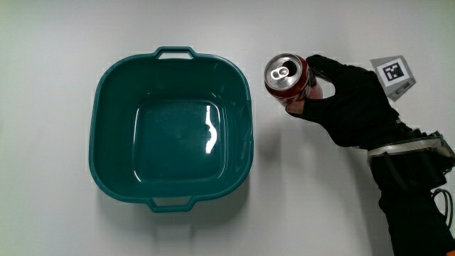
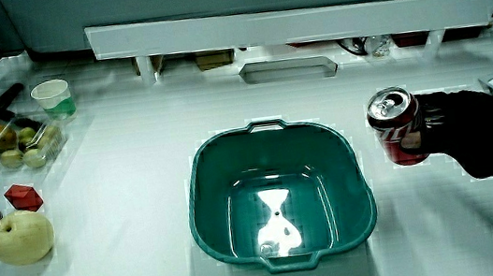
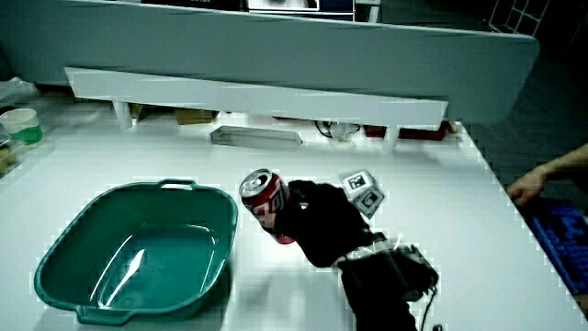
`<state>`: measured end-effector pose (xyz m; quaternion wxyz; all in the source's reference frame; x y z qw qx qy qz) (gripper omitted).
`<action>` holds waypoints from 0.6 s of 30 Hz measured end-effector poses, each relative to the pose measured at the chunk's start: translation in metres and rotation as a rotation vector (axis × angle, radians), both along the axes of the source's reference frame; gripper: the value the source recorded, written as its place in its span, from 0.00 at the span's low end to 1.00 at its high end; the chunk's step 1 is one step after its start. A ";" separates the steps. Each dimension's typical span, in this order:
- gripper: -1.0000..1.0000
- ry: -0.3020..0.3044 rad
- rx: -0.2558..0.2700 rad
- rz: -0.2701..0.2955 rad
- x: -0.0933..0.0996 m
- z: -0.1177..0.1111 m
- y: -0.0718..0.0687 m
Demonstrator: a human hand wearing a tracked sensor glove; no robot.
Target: Place cola on desk
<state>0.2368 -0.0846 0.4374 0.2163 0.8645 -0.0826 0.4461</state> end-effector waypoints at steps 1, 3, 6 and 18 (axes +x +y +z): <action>0.50 -0.017 -0.015 0.011 0.001 0.004 0.001; 0.50 -0.050 -0.036 0.026 0.006 0.018 0.003; 0.50 -0.107 -0.086 0.049 0.011 0.035 0.008; 0.50 -0.213 -0.200 0.105 0.017 0.065 0.028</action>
